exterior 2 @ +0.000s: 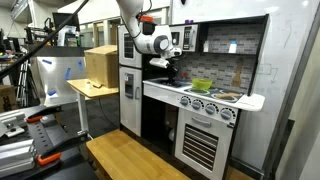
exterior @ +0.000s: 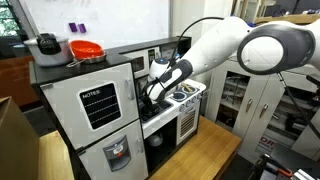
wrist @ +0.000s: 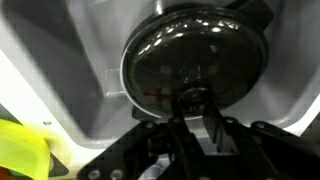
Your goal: Pick the lid on the grey pot, place it on the green pot then take the grey pot out of the sink and place it on the stove
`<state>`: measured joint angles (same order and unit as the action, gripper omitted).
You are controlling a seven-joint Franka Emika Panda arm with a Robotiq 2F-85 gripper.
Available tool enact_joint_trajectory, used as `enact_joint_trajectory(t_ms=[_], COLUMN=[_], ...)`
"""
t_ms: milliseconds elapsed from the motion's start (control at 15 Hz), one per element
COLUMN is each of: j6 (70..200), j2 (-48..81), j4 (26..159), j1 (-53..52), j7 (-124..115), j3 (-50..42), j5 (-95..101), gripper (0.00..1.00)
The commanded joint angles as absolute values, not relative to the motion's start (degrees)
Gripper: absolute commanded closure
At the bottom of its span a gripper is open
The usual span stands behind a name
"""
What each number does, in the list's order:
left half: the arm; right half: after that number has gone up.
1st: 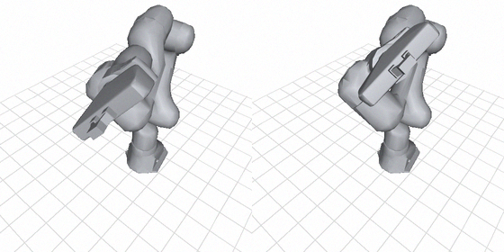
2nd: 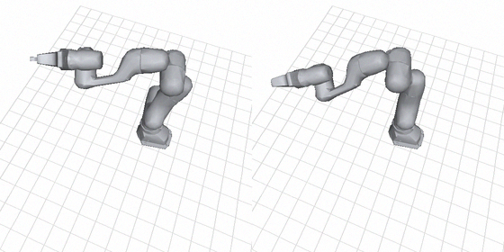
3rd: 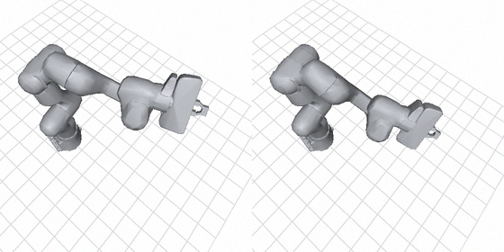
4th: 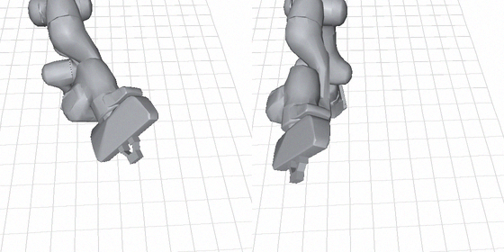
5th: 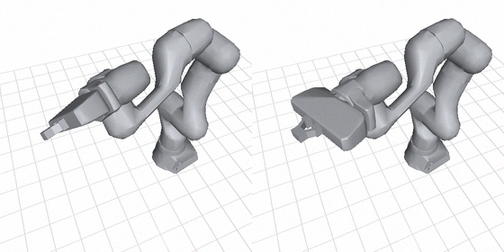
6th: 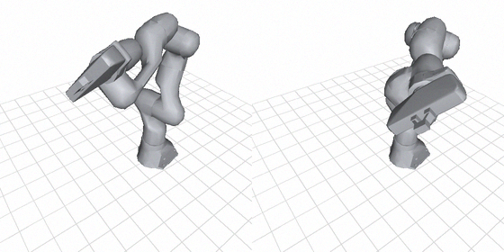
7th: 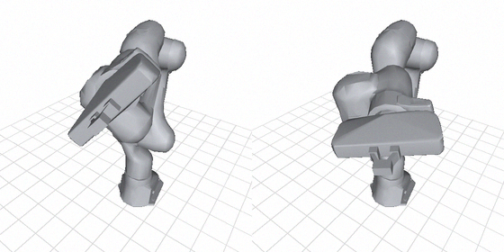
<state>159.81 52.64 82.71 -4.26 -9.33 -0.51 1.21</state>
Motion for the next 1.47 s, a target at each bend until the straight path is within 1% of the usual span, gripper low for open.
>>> enact_joint_trajectory(t_ms=[0,67,133,333,400,467,600,667,1000,1067,1133,1200,1267,1333,1400], j6=[157.3,157.0,156.7,156.2,155.8,155.4,154.8,154.6,153.9,153.9,153.9,154.0,154.0,154.0,153.8], j2=[51.4,50.8,50.5,49.1,48.6,48.2,47.4,47.1,45.6,45.2,44.7,44.4,44.3,44.4,44.6], j4=[84.0,84.6,85.1,86.6,87.0,87.2,87.8,88.1,89.5,90.1,90.7,91.2,91.5,91.5,91.4], j1=[-5.2,-5.0,-4.9,-4.9,-5.1,-5.2,-5.5,-5.7,-6.7,-6.9,-7.0,-7.1,-7.1,-7.0,-6.8], j7=[-11.6,-12.0,-12.5,-13.7,-14.0,-14.2,-14.7,-14.9,-15.4,-15.5,-15.5,-15.6,-15.5,-15.5,-15.3], j3=[-2.3,-2.3,-2.5,-3.3,-3.6,-3.7,-3.8,-3.8,-3.8,-3.9,-3.9,-3.8,-3.8,-3.7,-3.5], j5=[-0.2,-0.4,-0.5,-0.8,-0.8,-0.7,-0.5,-0.4,-0.1,0.0,0.0,-0.1,-0.1,-0.2,-0.3], gripper=[0.95,0.99,1.0,1.0,0.74,0.73,0.61,0.53,0.2,0.12,0.05,0.01,0.41,0.37,0.38])
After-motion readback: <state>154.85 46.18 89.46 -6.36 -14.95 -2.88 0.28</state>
